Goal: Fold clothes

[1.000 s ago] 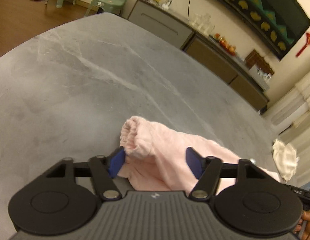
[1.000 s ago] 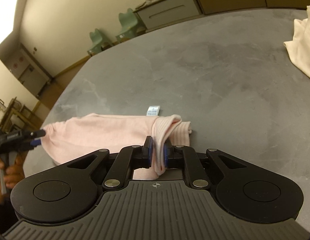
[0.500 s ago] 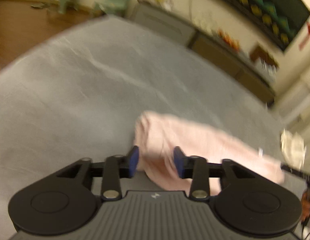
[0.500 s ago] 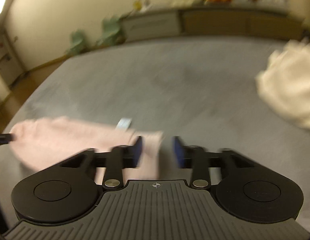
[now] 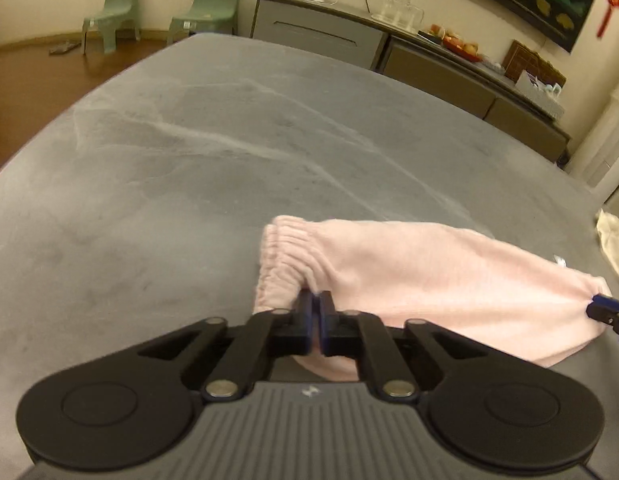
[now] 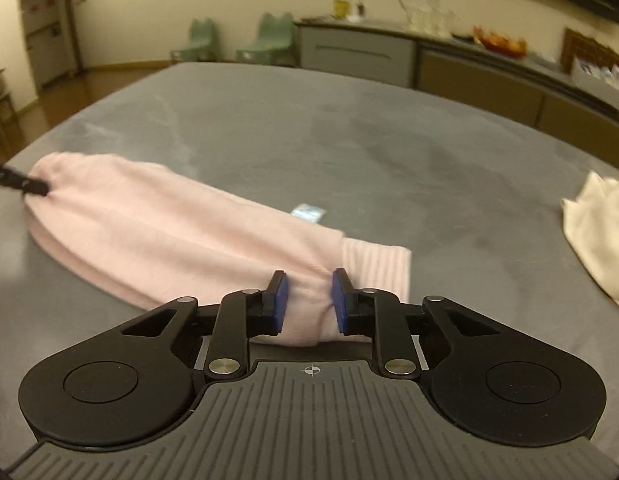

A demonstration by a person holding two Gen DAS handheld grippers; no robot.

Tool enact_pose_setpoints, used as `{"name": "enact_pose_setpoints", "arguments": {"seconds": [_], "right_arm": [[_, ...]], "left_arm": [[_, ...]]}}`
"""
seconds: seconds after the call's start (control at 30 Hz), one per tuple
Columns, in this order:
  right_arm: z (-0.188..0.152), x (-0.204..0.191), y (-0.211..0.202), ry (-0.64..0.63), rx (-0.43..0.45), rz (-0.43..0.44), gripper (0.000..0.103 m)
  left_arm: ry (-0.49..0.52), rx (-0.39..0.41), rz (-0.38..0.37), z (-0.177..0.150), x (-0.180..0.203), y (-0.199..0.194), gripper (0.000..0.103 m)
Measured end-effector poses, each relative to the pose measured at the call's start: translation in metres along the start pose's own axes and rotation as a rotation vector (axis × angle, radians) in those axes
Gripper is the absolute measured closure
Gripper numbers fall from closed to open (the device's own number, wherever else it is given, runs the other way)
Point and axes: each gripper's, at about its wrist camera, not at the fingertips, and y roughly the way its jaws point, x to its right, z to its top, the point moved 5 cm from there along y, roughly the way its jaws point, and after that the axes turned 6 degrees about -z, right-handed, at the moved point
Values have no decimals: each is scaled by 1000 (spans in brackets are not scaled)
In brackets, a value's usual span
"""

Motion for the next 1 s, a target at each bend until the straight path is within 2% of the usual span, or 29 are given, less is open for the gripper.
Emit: {"name": "enact_pose_setpoints", "arguments": {"seconds": [0.07, 0.1, 0.13, 0.2, 0.27, 0.37, 0.4, 0.5, 0.63, 0.7, 0.77, 0.8, 0.83, 0.87, 0.9, 0.93, 1.0], "right_arm": [[4, 1, -7, 11, 9, 7, 78], [6, 1, -11, 17, 13, 10, 76], [8, 2, -14, 23, 17, 14, 76], [11, 2, -20, 33, 23, 21, 73], [7, 6, -17, 54, 0, 16, 71], [4, 22, -17, 125, -12, -6, 69], [3, 27, -18, 149, -16, -14, 67], [0, 43, -19, 221, -28, -36, 46], [-4, 65, -19, 318, -45, -64, 46], [-7, 69, -5, 360, -68, -58, 46], [-9, 61, 9, 346, -72, -36, 48], [-10, 54, 11, 293, -60, -54, 51], [-11, 46, 13, 239, -48, -73, 68], [-11, 38, 15, 192, -37, -89, 74], [-11, 37, 15, 194, -35, -92, 76], [-11, 36, 15, 196, -33, -95, 86], [-7, 31, 10, 177, -16, -121, 95]], "left_arm": [[2, 33, -25, -1, 2, -12, 88], [38, 53, -45, -2, 11, -22, 78], [74, 64, -59, -5, 19, -29, 75], [116, 27, -50, -15, 24, -23, 74], [116, -13, -16, -22, 20, -11, 79], [109, -52, 2, -26, 16, -1, 81], [100, -44, -12, -25, 15, -3, 80], [88, 0, -41, -15, 16, -14, 73], [80, 51, -92, -2, 31, -30, 64], [84, 63, -125, 4, 45, -34, 62], [95, 65, -158, 9, 59, -35, 60], [107, 71, -176, 10, 67, -37, 60], [118, 83, -191, 11, 75, -40, 58], [121, 92, -199, 13, 78, -41, 57], [115, 98, -209, 14, 80, -41, 57], [108, 108, -228, 15, 81, -42, 57], [86, 126, -247, 19, 78, -41, 57]]}}
